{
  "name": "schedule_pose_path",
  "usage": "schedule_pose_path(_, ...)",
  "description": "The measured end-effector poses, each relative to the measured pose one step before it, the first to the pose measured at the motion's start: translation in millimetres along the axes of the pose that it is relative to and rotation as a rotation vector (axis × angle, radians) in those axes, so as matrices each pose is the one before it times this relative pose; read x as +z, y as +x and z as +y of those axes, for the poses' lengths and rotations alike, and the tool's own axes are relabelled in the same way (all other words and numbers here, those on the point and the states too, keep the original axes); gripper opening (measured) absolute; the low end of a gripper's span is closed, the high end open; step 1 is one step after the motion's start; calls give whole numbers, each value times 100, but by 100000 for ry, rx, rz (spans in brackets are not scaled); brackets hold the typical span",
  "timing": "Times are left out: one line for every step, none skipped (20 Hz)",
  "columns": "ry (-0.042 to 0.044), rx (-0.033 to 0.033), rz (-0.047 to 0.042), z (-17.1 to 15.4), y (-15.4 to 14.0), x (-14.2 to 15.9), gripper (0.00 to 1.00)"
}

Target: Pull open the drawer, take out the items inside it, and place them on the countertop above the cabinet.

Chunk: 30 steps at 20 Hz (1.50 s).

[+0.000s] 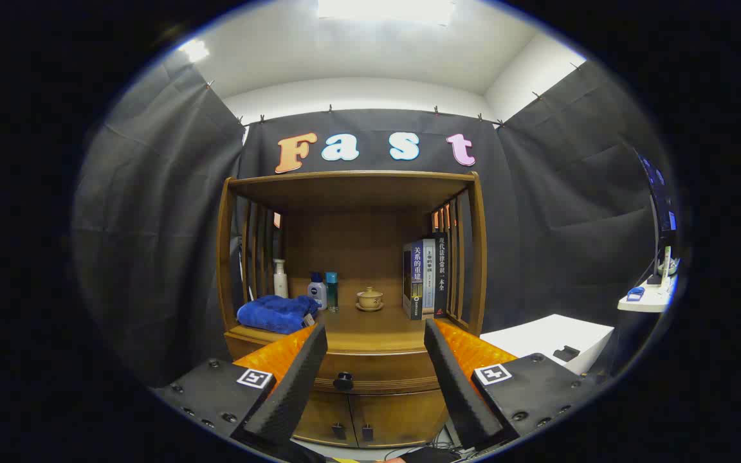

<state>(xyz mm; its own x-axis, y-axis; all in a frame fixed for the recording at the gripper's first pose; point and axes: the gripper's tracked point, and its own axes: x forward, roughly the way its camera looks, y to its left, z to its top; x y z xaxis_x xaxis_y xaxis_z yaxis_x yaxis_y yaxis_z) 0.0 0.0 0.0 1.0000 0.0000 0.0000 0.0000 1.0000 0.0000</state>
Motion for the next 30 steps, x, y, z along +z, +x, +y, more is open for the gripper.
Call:
schedule_pose_path(17, 29, 55, -69, 22, 6, 98)
schedule_pose_path(99, 54, 219, 57, 49, -93, 98)
schedule_pose_path(186, 117, 184, 37, -43, -94, 98)
schedule_pose_path(210, 62, 185, -1, 7, -56, 98)
schedule_pose_path(139, 33, 206, 9, 146, -46, 98)
schedule_pose_path(15, 13, 157, 21, -35, -68, 98)
schedule_pose_path(89, -98, 18, 18, -22, -33, 98)
schedule_pose_path(87, 170, 31, 41, 64, -25, 98)
schedule_pose_path(-73, 43, 51, 38, 33, -2, 98)
schedule_pose_path(-68, -39, -79, -30, 50, -47, 98)
schedule_pose_path(8, 34, 84, 82, 25, -41, 98)
schedule_pose_path(26, 224, 30, 37, -29, -65, 98)
schedule_pose_path(-40, 28, 64, 49, 74, 18, 98)
schedule_pose_path(-55, 73, -24, -2, 30, 7, 98)
schedule_pose_path(-4, 43, 34, -11, 20, 8, 98)
schedule_pose_path(22, -27, -15, -39, -25, 50, 98)
schedule_pose_path(21, 38, 34, 1, -36, -88, 98)
schedule_pose_path(29, 68, 64, 97, 46, -22, 98)
schedule_pose_path(-26, 36, 47, 69, 68, 48, 98)
schedule_pose_path(-59, 111, 12, 25, 41, -79, 98)
schedule_pose_path(-86, 61, -28, 47, 81, 12, 98)
schedule_pose_path(-57, 84, -138, 21, -45, 33, 98)
schedule_pose_path(-46, 2, 100, 330, -180, -221, 98)
schedule_pose_path(48, 124, 140, 110, -54, -98, 98)
schedule_pose_path(-24, 116, 25, 154, -139, -20, 98)
schedule_pose_path(-47, -88, -51, 67, -133, -3, 98)
schedule_pose_path(-45, -44, -30, 90, -64, 2, 98)
schedule_pose_path(-3, -122, -97, 83, 21, 53, 98)
schedule_pose_path(49, -166, -77, -14, 71, 32, 98)
schedule_pose_path(31, -62, 23, -34, 84, -53, 98)
